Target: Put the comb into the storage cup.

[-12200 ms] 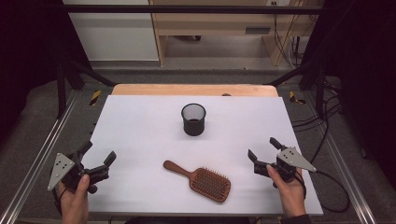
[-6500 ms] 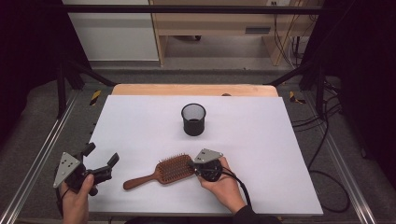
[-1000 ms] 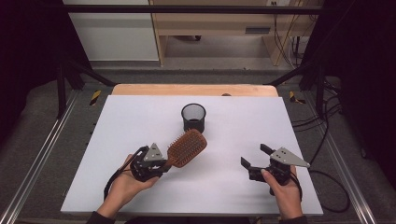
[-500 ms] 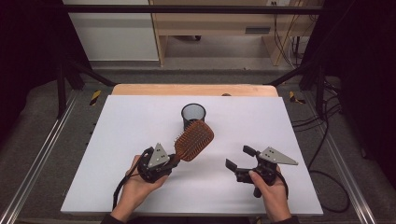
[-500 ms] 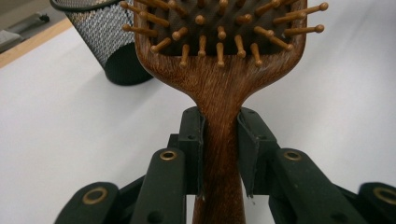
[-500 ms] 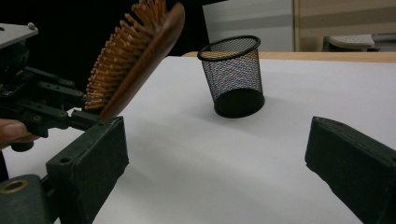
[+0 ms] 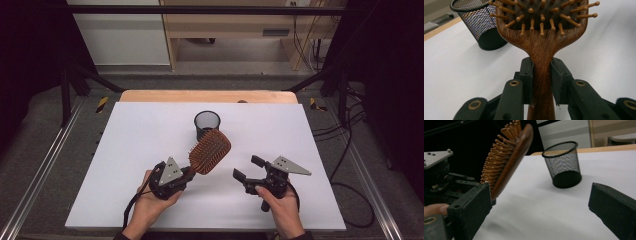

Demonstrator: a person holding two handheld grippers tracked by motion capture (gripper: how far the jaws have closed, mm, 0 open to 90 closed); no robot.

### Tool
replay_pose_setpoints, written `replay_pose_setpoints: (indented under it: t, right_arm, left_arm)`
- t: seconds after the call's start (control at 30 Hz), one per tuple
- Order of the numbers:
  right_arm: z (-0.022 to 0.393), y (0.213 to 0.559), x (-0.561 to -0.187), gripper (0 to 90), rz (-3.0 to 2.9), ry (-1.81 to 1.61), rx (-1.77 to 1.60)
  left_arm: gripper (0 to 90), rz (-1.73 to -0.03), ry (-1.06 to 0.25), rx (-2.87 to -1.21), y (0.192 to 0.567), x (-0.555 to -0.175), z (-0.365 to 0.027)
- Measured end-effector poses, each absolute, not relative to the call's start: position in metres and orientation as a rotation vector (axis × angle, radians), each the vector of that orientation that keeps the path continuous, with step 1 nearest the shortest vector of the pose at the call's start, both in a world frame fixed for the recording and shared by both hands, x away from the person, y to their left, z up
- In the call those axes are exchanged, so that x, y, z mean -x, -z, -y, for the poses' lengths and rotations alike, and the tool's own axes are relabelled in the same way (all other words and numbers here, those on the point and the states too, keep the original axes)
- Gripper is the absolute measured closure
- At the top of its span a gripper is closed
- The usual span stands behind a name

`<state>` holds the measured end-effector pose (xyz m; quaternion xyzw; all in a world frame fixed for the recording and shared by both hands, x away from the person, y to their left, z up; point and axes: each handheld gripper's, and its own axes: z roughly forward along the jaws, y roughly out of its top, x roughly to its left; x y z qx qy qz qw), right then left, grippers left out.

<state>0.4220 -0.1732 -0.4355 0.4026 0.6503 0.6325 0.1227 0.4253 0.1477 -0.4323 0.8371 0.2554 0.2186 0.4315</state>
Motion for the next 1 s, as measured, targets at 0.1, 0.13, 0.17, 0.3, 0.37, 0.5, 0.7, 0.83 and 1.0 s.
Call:
replay_pose_setpoints:
  t: [0.1, 0.13, 0.17, 0.3, 0.37, 0.5, 0.7, 0.83, 1.0]
  right_arm:
    - [0.163, 0.435, -0.422, 5.2, -1.915, -1.871, -1.156]
    - [0.159, 0.435, -0.422, 5.2, -1.928, -1.880, -1.152]
    - [0.156, 0.435, -0.422, 5.2, -1.936, -1.881, -1.149]
    - [0.143, 0.434, -0.423, 5.2, -1.953, -1.898, -1.141]
    - [0.138, 0.433, -0.424, 5.2, -1.950, -1.928, -1.159]
    - [0.133, 0.427, -0.425, 5.3, -1.937, -1.966, -1.186]
    - [0.125, 0.419, -0.433, 6.7, -1.954, -1.992, -1.201]
    - [0.117, 0.410, -0.437, 8.4, -1.981, -1.996, -1.197]
    - [0.109, 0.401, -0.441, 9.6, -1.996, -1.974, -1.176]
  left_arm:
    - [73.1, -0.623, -0.560, -2.081, 0.433, -0.423, -0.145]
    - [73.1, -0.620, -0.566, -2.079, 0.433, -0.423, -0.144]
    - [73.1, -0.616, -0.569, -2.074, 0.432, -0.422, -0.143]
    - [73.1, -0.602, -0.581, -2.070, 0.432, -0.419, -0.140]
    - [73.1, -0.599, -0.583, -2.070, 0.432, -0.419, -0.140]
    - [73.1, -0.594, -0.590, -2.060, 0.432, -0.417, -0.140]
    - [73.1, -0.582, -0.601, -2.055, 0.432, -0.415, -0.139]
    - [73.1, -0.583, -0.608, -2.049, 0.431, -0.415, -0.139]
    - [73.1, -0.580, -0.611, -2.042, 0.430, -0.414, -0.140]
